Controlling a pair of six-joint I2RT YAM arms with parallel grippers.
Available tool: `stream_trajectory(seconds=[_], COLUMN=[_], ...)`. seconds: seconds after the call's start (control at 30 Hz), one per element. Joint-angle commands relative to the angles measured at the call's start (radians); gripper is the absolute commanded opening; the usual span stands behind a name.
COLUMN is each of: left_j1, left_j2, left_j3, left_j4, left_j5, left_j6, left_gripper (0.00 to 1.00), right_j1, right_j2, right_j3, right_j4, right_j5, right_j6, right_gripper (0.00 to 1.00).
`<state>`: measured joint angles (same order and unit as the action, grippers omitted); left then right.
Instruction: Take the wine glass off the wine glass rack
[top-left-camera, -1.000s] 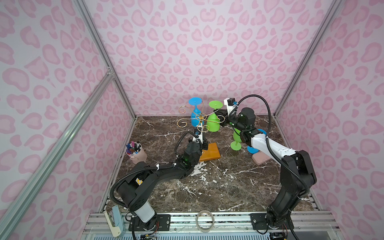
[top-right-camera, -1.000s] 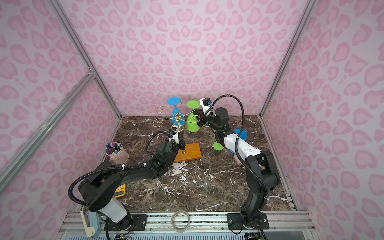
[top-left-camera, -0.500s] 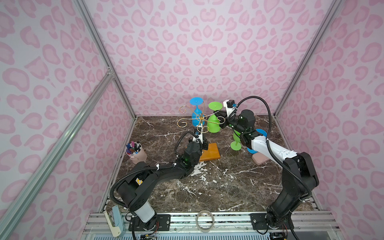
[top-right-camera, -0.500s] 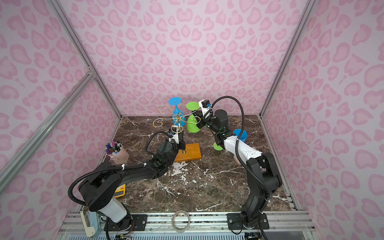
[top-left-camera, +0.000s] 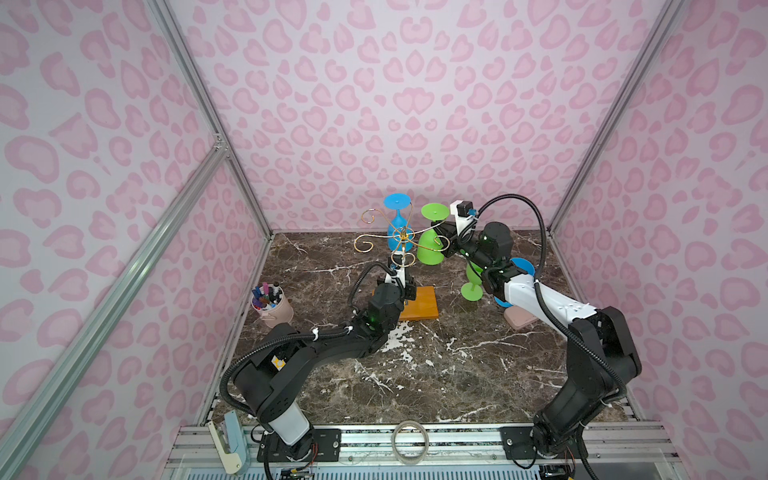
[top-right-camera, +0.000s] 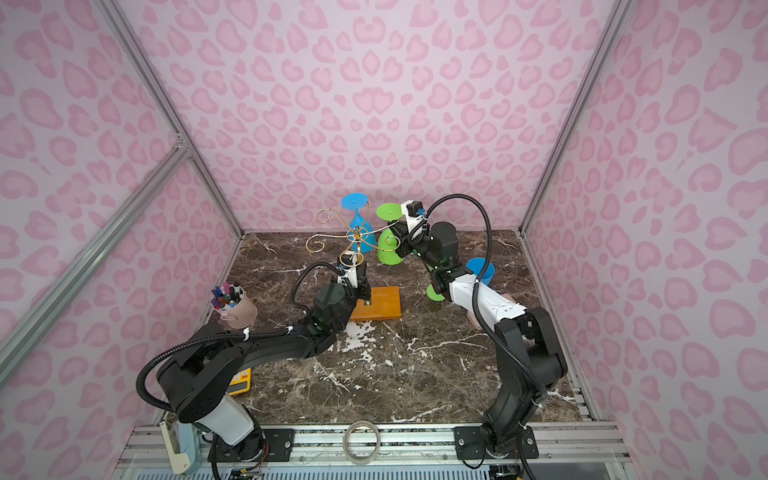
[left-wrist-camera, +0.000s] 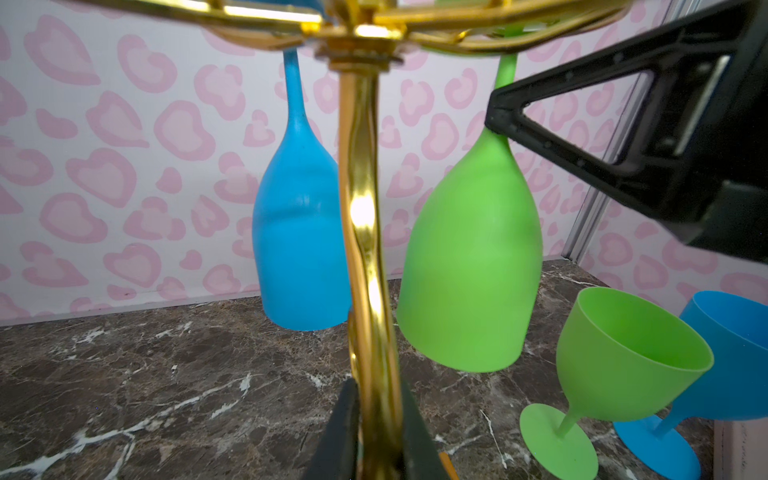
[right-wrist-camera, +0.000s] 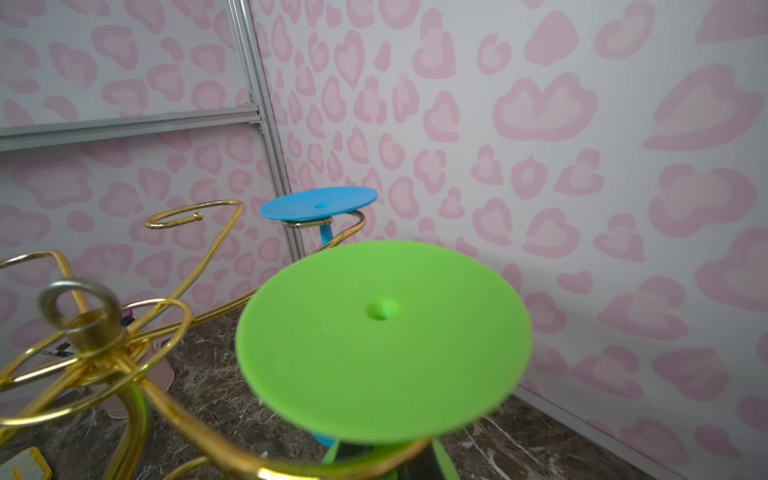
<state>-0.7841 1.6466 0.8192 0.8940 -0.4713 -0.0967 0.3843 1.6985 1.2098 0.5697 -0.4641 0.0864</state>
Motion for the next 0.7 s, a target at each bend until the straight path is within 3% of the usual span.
stream_trajectory(seconds=[0.0, 0.67], left_j1=[-0.002, -0.001], left_j2=[0.003, 0.008], left_j3=[0.016, 0.019], left_j4=[0.011, 0.008], left_j5=[0.026, 0.023], left_j6=[-0.008, -0.024], left_gripper=[0.18, 0.11], right_j1=[0.0, 0.001], right_j2=[-0.006, -0.027], right_j3=[-0.021, -0.053], right_j4=[0.023, 0.061], right_j5=[0.012, 0.033], right_j6=[-0.008, -0.016], right_gripper=[0.0, 0.0])
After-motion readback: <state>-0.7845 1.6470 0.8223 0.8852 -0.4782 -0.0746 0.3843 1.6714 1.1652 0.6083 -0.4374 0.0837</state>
